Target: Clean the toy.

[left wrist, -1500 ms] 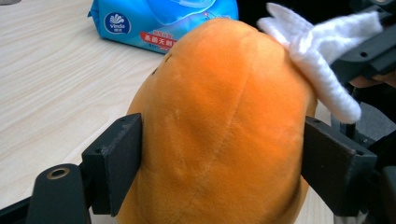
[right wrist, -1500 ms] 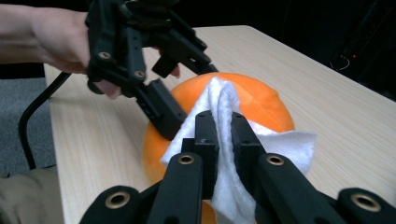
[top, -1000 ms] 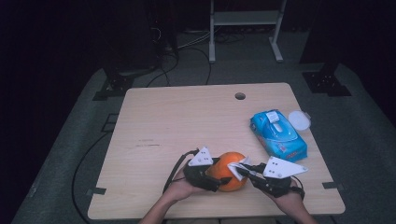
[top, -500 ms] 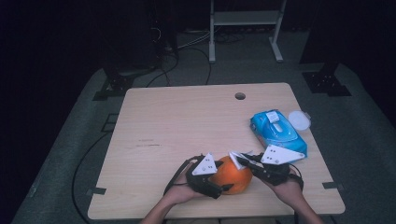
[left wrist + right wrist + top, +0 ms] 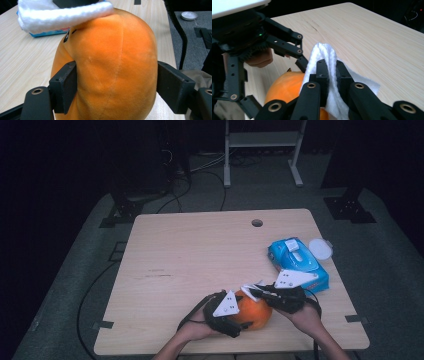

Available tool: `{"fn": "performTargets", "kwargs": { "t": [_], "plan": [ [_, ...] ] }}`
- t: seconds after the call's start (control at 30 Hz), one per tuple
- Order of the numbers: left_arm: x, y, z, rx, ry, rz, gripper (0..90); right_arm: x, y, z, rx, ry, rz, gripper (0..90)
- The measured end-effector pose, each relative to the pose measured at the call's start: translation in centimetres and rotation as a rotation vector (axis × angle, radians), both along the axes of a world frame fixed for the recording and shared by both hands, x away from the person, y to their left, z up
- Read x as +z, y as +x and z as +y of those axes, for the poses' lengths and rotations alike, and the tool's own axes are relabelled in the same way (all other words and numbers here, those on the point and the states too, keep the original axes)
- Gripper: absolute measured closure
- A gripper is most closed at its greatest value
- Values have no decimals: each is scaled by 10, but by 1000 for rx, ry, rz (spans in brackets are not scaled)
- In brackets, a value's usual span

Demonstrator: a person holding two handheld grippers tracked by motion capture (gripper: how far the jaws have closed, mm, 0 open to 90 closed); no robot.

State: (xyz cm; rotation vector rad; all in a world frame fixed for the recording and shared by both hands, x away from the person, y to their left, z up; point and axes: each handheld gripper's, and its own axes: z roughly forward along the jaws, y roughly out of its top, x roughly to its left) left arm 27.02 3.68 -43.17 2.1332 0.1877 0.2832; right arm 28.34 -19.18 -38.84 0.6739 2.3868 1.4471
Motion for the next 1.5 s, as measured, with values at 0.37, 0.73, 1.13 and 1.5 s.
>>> {"fn": "performTargets", "kwargs": {
  "t": [0.37, 0.73, 1.13, 1.5],
  "plan": [
    [-1, 9, 7, 26, -59, 59, 242, -18, 0, -37, -97, 55, 37, 831],
    [-1, 18, 4, 86, -102, 106, 208, -18, -21, -45, -74, 103, 28, 832],
    [4, 23, -3, 91, -109, 115, 185, -3, -24, -7, -9, 38, -90, 832],
    [-5, 41, 13, 11, -107, 132, 81, -12, -18, -37, -66, 77, -52, 831]
  ]
}}
